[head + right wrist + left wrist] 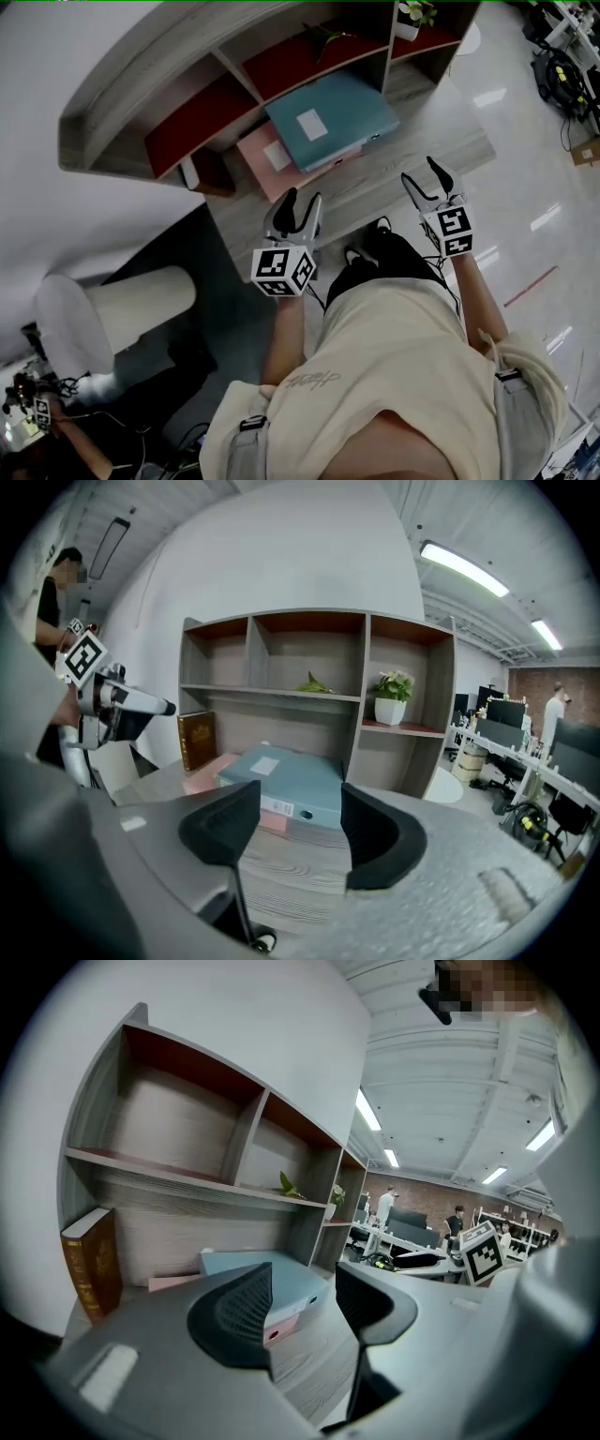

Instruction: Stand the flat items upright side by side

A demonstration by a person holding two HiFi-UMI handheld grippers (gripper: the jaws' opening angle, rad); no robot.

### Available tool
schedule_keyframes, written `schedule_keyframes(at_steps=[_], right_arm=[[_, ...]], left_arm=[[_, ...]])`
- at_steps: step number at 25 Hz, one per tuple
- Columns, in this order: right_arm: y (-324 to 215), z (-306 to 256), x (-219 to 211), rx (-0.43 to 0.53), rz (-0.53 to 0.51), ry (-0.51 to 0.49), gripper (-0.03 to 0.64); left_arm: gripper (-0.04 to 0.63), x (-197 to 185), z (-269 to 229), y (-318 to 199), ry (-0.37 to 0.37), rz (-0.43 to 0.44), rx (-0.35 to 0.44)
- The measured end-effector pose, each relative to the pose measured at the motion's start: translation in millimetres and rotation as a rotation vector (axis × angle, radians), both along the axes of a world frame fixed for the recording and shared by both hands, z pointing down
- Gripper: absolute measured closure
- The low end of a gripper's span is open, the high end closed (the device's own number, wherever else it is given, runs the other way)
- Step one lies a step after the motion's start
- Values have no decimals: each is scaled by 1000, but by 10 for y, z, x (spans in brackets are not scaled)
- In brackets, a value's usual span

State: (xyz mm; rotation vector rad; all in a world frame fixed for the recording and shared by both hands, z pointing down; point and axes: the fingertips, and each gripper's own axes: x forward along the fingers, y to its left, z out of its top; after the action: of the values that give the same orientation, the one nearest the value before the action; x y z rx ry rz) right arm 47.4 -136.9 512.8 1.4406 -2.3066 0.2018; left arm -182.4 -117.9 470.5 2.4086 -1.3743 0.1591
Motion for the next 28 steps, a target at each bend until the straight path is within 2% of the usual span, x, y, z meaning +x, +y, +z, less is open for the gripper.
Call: schedule_keyframes(at_steps=[3,7,12,19,21,24,25,28], right_arm=[[-155,92,28,-11,-24,62,345],[-466,144,-35,0,-60,74,345],[-817,430,-160,17,-181,282,334],[-1134,979,-268,6,-352,474,316],[-1201,1141,-317,-2,-400,524,310],[-1307,1336,-411,21,-471,628,294],[-1338,1392,-434,43,-497,685,288],[-1401,1623,-479,119,-584,871,270]], left_arm=[[365,-25,-49,-33,-8,-26,6],[365,-85,-143,-124,-23,-74,4],[365,-73,-245,-389,-53,-103,26],[367,107,-198,-673,-78,-134,3],[367,152,-186,-730,-43,-148,-16],[370,188,-186,-830,80,-177,-48],[370,191,-181,-851,92,-189,-54],[369,189,-150,-854,54,-220,-58]])
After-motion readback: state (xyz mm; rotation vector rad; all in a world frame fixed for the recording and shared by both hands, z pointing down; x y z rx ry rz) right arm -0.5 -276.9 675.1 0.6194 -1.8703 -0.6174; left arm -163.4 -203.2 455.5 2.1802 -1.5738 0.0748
